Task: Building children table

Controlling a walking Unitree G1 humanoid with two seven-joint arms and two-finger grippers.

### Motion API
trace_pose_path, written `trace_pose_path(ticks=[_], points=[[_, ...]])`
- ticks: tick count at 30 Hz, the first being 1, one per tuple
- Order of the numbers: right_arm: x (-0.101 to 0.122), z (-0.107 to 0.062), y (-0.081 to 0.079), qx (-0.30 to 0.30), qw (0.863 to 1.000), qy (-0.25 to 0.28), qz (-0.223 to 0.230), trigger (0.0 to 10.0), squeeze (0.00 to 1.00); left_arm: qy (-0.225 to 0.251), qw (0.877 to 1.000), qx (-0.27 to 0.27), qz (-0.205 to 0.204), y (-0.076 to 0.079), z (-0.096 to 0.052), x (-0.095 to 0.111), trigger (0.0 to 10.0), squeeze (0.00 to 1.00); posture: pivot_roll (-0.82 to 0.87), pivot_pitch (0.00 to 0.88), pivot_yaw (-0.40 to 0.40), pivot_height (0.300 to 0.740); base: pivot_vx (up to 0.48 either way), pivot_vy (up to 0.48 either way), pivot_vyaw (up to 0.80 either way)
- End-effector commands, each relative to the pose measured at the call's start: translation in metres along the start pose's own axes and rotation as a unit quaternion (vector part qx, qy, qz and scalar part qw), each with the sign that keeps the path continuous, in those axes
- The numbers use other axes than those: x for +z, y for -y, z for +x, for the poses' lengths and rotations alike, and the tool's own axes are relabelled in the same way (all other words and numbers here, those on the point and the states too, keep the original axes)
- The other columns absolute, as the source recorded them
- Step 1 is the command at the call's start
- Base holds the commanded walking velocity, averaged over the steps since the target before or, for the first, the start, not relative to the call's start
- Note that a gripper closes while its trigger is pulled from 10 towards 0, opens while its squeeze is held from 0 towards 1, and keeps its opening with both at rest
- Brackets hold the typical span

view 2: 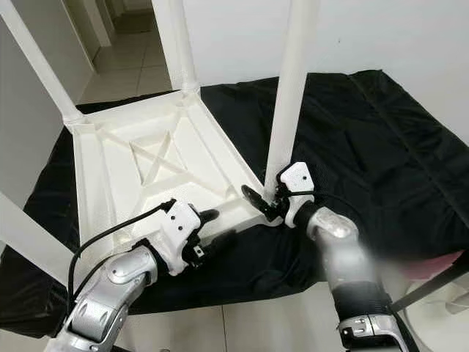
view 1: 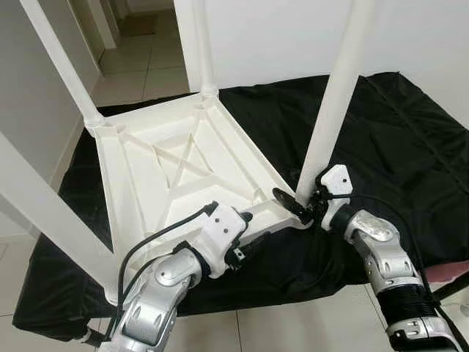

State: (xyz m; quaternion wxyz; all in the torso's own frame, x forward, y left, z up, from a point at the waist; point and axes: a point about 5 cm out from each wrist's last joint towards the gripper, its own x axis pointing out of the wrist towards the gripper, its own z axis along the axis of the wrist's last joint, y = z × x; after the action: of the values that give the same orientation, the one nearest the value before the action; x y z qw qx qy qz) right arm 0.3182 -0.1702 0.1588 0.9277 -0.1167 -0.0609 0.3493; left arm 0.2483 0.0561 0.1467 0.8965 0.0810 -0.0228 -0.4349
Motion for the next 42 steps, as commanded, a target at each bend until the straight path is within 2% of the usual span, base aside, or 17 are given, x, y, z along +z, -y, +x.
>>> trace_pose_path(ticks=[1,6,7,10,14,16,20,21,22,24,28,30,32,33,34,37,42], points=[[-0.008,-0.001,-0.011,0.023,1.0,-0.01,0.006,0.0,0.0,-0.008,1.0,0.024,0.007,-0.002,-0.002,0.0,10.0,0.0,-0.08,0.051,0.06,0.74,0.0,0.0,0.0],[-0.011,-0.006,-0.012,0.016,1.0,-0.011,0.013,0.0,0.0,-0.008,1.0,0.023,0.008,-0.002,-0.002,0.0,10.0,0.0,-0.08,0.051,0.061,0.74,0.0,0.0,0.0],[-0.012,-0.008,-0.013,0.004,1.0,-0.01,0.021,10.0,0.0,-0.008,1.0,0.023,0.008,-0.002,-0.002,0.0,10.0,0.0,-0.08,0.053,0.057,0.74,0.0,0.0,0.0],[-0.012,-0.011,-0.017,-0.034,0.999,-0.007,0.041,10.0,0.0,-0.009,1.0,0.025,0.009,-0.002,-0.003,-0.001,10.0,0.0,-0.09,0.055,0.052,0.74,0.0,0.0,0.0],[-0.015,-0.016,-0.017,-0.133,0.99,-0.027,0.039,10.0,0.0,-0.01,0.999,0.03,0.006,-0.002,-0.003,-0.002,10.0,0.0,-0.09,0.057,0.044,0.74,0.0,0.0,0.0],[-0.015,-0.016,-0.017,-0.133,0.99,-0.027,0.039,10.0,0.0,-0.01,0.999,0.03,0.006,-0.002,-0.003,-0.002,10.0,0.0,-0.09,0.057,0.044,0.74,0.0,0.0,0.0],[-0.016,-0.019,-0.019,-0.184,0.981,-0.034,0.052,10.0,0.0,-0.011,0.999,0.033,0.004,-0.001,-0.003,-0.003,10.0,0.0,-0.08,0.06,0.039,0.74,0.0,0.0,0.0],[-0.017,-0.021,-0.021,-0.226,0.971,-0.034,0.074,10.0,0.0,-0.012,0.999,0.034,0.004,-0.001,-0.004,-0.003,10.0,0.0,-0.08,0.062,0.038,0.74,0.0,0.0,0.0],[-0.017,-0.021,-0.021,-0.226,0.971,-0.034,0.074,10.0,0.0,-0.012,0.999,0.034,0.004,-0.001,-0.004,-0.003,10.0,0.0,-0.08,0.062,0.038,0.74,0.0,0.0,0.0],[-0.018,-0.023,-0.029,-0.306,0.946,-0.039,0.096,10.0,0.0,-0.014,0.999,0.038,0.004,-0.001,-0.005,-0.004,10.0,0.0,-0.08,0.064,0.037,0.74,0.0,0.0,0.0],[-0.019,-0.023,-0.038,-0.365,0.923,-0.049,0.113,10.0,0.0,-0.014,0.999,0.04,0.004,-0.002,-0.006,-0.004,10.0,0.0,-0.08,0.065,0.038,0.74,0.0,0.0,0.0],[-0.018,-0.017,-0.049,-0.421,0.896,-0.052,0.133,10.0,0.0,-0.016,0.999,0.041,0.005,-0.002,-0.006,-0.005,10.0,0.0,-0.07,0.066,0.039,0.74,0.0,0.0,0.0],[-0.018,-0.017,-0.049,-0.421,0.896,-0.052,0.133,10.0,0.0,-0.016,0.999,0.041,0.005,-0.002,-0.006,-0.005,10.0,0.0,-0.07,0.066,0.039,0.74,0.0,0.0,0.0],[-0.017,-0.012,-0.055,-0.434,0.887,-0.051,0.146,10.0,0.0,-0.017,0.999,0.042,0.005,-0.002,-0.006,-0.005,10.0,0.0,-0.07,0.068,0.039,0.74,0.0,0.0,0.0],[-0.014,-0.006,-0.06,-0.435,0.886,-0.048,0.152,10.0,0.0,-0.017,0.999,0.042,0.005,-0.002,-0.006,-0.005,10.0,0.0,-0.07,0.068,0.04,0.74,0.0,0.0,0.0],[-0.013,-0.003,-0.063,-0.432,0.888,-0.045,0.153,10.0,0.0,-0.018,0.999,0.043,0.005,-0.002,-0.006,-0.005,10.0,0.0,-0.07,0.068,0.04,0.74,0.0,0.0,0.0],[-0.006,-0.004,-0.061,-0.411,0.899,-0.031,0.145,10.0,0.01,-0.018,0.999,0.042,0.006,-0.003,-0.006,-0.004,10.0,0.0,-0.07,0.073,0.043,0.74,0.0,0.0,0.0]])
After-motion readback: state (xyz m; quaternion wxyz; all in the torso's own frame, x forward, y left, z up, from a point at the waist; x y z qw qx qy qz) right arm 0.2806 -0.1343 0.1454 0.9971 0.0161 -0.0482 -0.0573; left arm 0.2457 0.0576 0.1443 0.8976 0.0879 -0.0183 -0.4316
